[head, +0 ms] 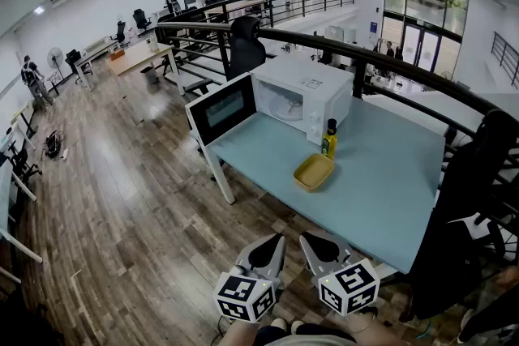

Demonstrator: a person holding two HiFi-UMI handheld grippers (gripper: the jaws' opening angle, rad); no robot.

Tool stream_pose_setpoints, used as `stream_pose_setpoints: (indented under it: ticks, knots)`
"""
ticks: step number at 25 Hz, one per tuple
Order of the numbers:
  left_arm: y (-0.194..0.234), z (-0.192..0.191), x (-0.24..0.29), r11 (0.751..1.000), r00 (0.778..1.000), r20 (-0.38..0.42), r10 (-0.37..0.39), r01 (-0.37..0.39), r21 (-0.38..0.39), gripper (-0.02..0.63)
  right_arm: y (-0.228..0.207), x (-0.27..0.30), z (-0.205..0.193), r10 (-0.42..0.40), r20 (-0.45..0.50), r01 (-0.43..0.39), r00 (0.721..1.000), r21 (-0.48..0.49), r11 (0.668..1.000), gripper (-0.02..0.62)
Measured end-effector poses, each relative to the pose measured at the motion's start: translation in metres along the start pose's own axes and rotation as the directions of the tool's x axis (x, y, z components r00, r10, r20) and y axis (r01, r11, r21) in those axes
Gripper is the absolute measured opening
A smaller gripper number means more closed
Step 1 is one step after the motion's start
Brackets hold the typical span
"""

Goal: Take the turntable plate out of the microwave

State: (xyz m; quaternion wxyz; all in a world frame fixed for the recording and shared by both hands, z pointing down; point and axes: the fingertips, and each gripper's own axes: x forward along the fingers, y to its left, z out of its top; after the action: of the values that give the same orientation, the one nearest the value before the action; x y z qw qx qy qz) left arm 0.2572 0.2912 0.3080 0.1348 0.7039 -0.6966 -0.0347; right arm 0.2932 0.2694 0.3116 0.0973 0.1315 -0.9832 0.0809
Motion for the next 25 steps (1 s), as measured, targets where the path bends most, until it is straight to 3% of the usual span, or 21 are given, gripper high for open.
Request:
stream_pose_setpoints:
  ticks: [9, 25]
  knots:
    - [0.013, -0.014, -0.009, 0.999, 0.999, -0.049, 0.006, -0.004, 0.033, 0.002, 0.011, 0.015, -0.007, 0.026, -0.039, -0.027, 0.999, -0.026, 0.999, 0.005]
    - [0.031, -0.015, -0.013, 0.994, 0.993, -0.060, 0.106, -0.104, 0.035, 0.000, 0.004, 0.006, -0.011, -0.028, -0.048, 0.026, 0.998, -0.038, 0.999, 0.006]
